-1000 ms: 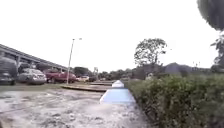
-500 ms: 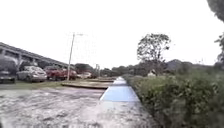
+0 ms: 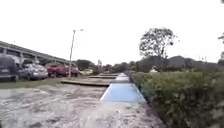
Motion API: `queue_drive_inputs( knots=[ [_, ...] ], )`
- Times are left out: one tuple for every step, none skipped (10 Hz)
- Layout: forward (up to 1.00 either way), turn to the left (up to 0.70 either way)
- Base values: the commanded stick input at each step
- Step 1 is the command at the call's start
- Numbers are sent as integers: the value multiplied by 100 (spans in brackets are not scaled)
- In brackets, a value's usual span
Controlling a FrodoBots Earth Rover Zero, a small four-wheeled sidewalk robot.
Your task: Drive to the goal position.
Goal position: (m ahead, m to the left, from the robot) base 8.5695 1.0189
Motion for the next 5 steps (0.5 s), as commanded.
queue_drive_inputs(
  knots=[
    [50,0],
    [50,0],
    [50,0],
    [50,0],
    [50,-6]
  ],
)
